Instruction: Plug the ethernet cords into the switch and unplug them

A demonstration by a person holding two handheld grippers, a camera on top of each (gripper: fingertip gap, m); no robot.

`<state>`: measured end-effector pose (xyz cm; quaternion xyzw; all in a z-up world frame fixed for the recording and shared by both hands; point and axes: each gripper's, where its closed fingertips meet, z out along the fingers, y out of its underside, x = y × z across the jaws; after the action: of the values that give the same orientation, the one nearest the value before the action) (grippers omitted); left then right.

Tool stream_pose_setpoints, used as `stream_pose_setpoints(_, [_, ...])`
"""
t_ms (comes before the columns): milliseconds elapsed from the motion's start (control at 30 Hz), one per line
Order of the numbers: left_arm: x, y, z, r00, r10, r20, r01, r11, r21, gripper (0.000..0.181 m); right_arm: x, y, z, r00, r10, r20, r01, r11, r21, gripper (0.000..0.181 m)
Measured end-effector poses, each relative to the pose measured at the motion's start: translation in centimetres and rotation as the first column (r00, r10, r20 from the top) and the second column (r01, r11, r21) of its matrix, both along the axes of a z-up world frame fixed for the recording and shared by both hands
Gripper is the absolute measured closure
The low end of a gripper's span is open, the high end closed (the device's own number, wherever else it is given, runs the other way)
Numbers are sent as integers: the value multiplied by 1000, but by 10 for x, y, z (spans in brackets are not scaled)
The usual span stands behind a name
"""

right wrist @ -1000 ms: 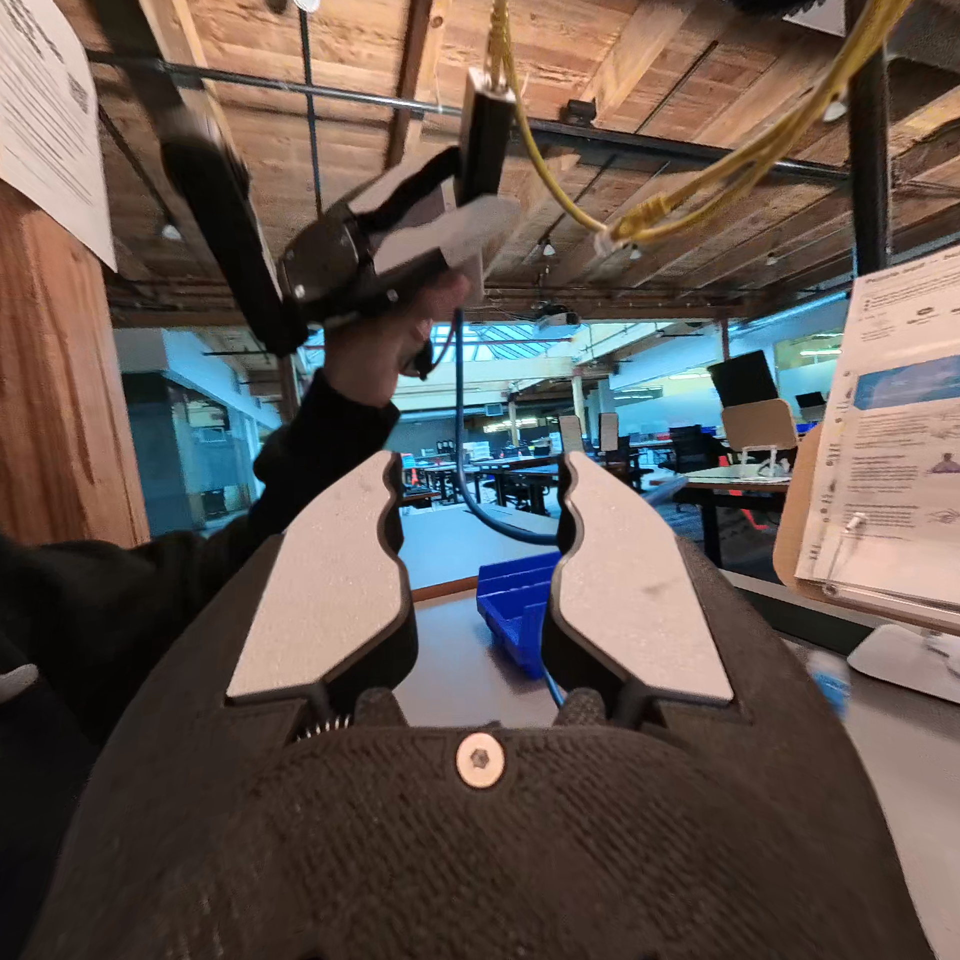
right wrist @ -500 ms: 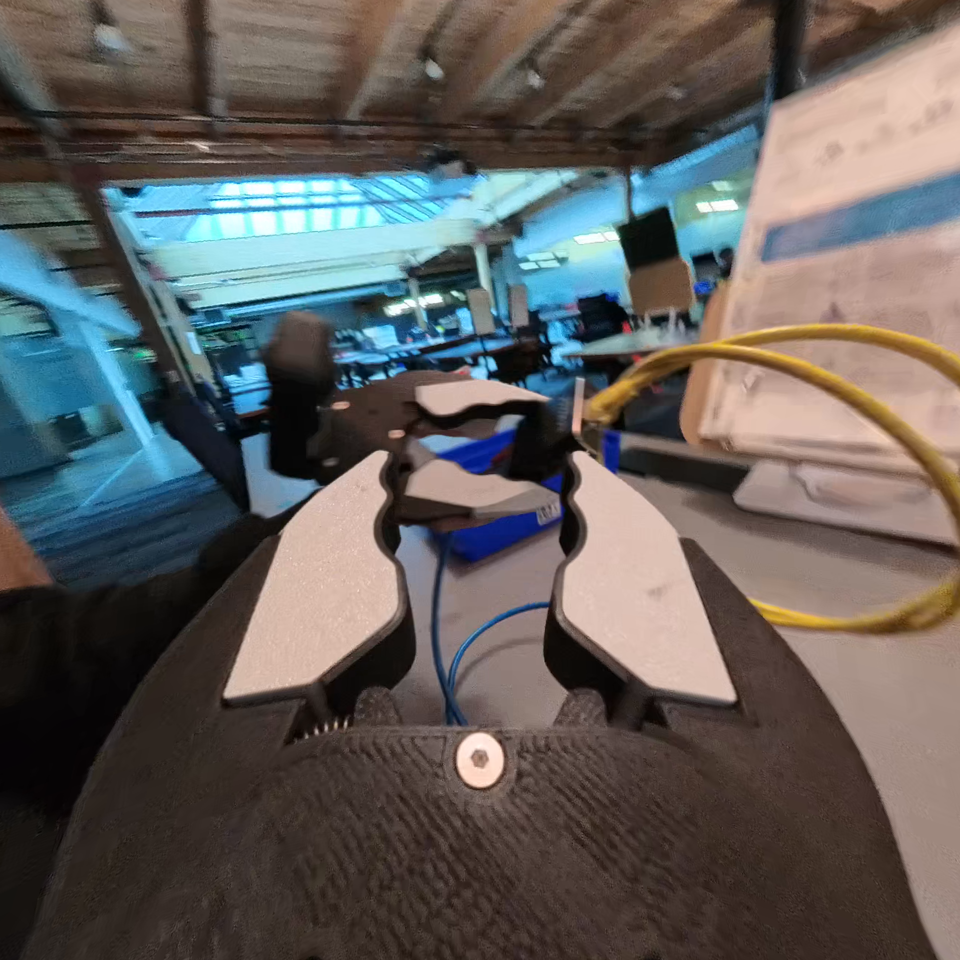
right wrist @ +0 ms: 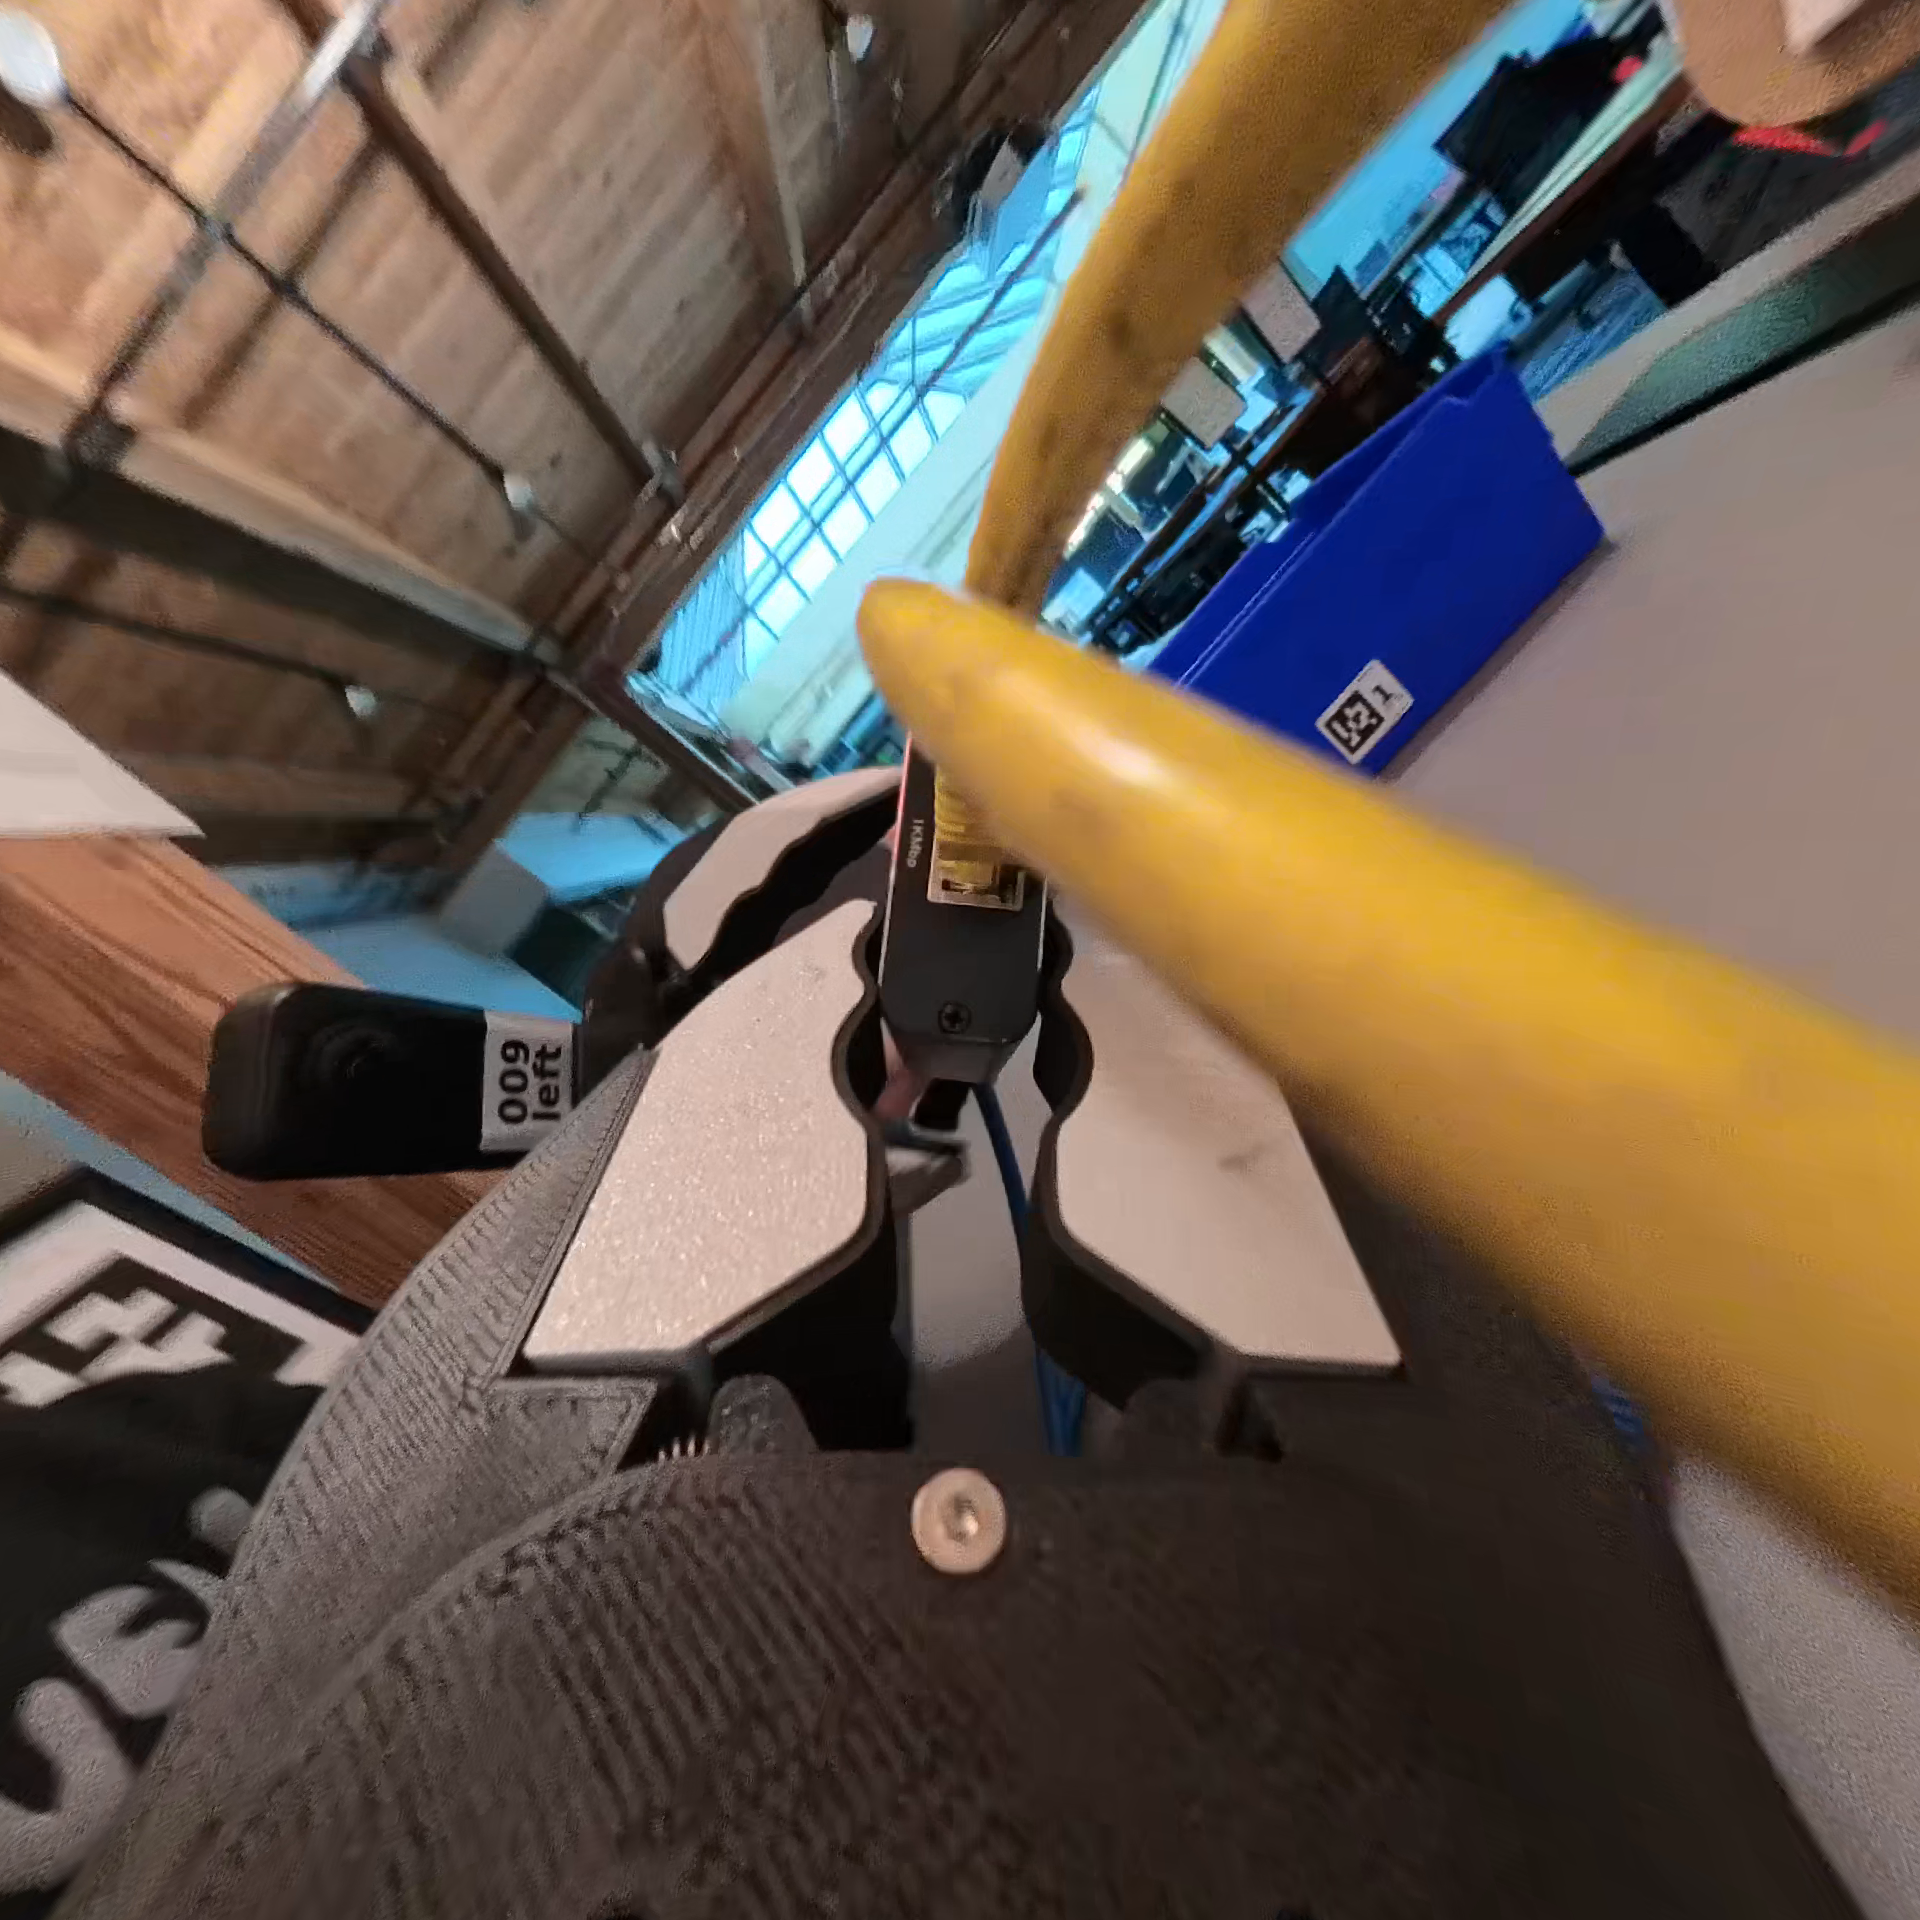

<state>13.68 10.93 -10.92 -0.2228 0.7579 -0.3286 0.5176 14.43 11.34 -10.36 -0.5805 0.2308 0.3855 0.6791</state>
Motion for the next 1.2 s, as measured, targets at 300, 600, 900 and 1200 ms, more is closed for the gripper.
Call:
stream_pose_setpoints(300, [-29, -14, 37, 989, -130, -63, 92, 903, -419, 109, 25, -9, 10, 913, -20, -407, 81, 988, 133, 156])
stream_pose_setpoints(600, [-19, 15, 19, 976, -198, 88, 217, 909, -356, 111, -15, 2, 8, 936, 33, -349, -21, 999, 39, 156])
stream_pose_setpoints(900, [-18, 3, 9, 957, -266, 117, 290, 852, -436, 123, -18, 1, 13, 920, 51, -387, -25, 997, 72, 156])
stream_pose_setpoints(1200, [-12, 6, 3, 947, -239, 213, 309, 858, -410, 122, -18, 4, 9, 922, 20, -386, 9, 997, 73, 155])
